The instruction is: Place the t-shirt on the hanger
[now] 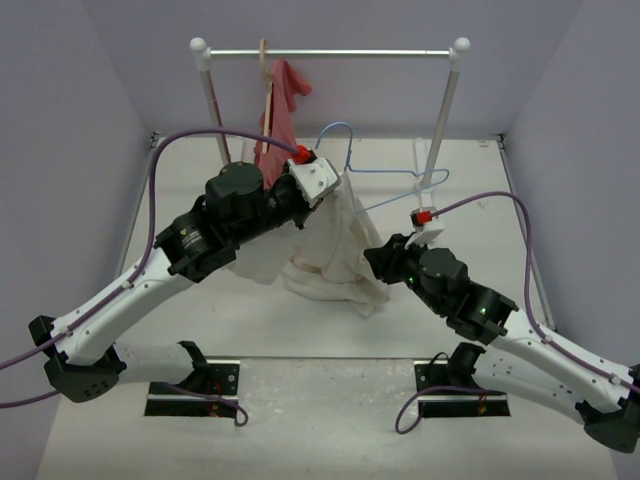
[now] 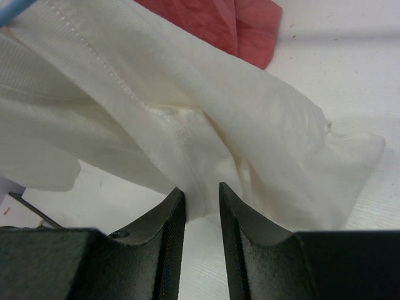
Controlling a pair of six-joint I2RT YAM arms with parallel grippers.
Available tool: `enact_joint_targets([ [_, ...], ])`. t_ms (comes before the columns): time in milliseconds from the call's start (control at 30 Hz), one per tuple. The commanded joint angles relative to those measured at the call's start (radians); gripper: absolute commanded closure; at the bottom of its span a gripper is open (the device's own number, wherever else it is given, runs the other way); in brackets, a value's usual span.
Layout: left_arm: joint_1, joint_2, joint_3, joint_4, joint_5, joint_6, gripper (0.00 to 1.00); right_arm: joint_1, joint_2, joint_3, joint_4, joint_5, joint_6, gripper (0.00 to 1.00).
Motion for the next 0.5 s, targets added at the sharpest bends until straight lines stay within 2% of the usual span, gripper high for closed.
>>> enact_joint_targets([
  [0,0.001,-0.005,0.006,0.098,-0.033,-0.013,1.0,0.004,-0.025,-0.003,-0.012,0.002,-0.008,0.7],
  [467,0.003,-0.003,0.005,0.098,-0.016,-0.014,1.0,0.004,-0.035,-0.01,-0.011,-0.008,-0.018,0.7],
])
